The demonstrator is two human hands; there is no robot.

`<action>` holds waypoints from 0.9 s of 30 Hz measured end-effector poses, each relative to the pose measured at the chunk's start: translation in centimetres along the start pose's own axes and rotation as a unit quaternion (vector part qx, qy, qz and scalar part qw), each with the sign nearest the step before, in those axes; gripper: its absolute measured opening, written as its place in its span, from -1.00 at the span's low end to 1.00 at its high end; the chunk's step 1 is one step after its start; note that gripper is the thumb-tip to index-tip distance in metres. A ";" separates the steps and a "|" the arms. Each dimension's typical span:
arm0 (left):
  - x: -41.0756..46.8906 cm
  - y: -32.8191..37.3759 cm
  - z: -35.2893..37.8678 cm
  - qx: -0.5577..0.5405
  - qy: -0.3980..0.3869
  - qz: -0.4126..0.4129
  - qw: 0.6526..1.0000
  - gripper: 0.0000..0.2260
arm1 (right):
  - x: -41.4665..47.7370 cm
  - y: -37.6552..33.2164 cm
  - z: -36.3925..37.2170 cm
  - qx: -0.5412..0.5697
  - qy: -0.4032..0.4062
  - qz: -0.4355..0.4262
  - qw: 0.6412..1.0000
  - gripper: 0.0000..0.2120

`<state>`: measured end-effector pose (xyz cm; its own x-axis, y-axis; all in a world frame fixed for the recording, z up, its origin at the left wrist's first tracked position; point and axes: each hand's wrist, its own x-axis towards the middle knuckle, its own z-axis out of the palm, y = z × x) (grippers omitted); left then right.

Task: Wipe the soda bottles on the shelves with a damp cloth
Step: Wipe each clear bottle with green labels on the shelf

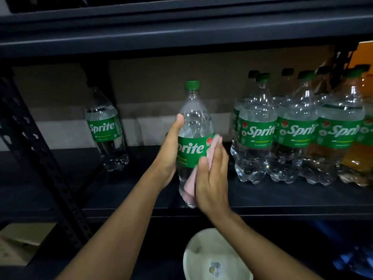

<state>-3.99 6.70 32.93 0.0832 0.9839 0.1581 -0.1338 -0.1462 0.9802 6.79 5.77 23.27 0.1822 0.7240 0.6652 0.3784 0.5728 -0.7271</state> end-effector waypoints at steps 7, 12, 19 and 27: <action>-0.2 0.3 0.0 0.014 -0.001 0.013 1.000 -0.43 | 10.5 -7.5 -2.3 0.016 -0.059 0.046 0.997 -0.67; -0.3 0.1 0.3 0.013 -0.002 0.007 1.000 -0.31 | 9.5 -7.1 -0.8 0.022 0.019 0.020 0.999 -0.65; 1.9 -2.4 -0.8 -0.013 0.041 -0.038 0.998 0.04 | 0.8 -0.2 1.6 -0.036 0.076 -0.075 0.994 -0.40; 1.2 -1.6 -0.6 -0.003 0.041 0.000 0.999 -0.07 | -3.3 2.2 0.9 -0.052 -0.017 -0.035 0.998 -0.41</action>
<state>-4.25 8.15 31.52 0.0023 0.9890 0.1482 -0.1388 -0.1464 0.9794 6.18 4.97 19.35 0.1218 0.6970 0.7067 0.4825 0.5806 -0.6558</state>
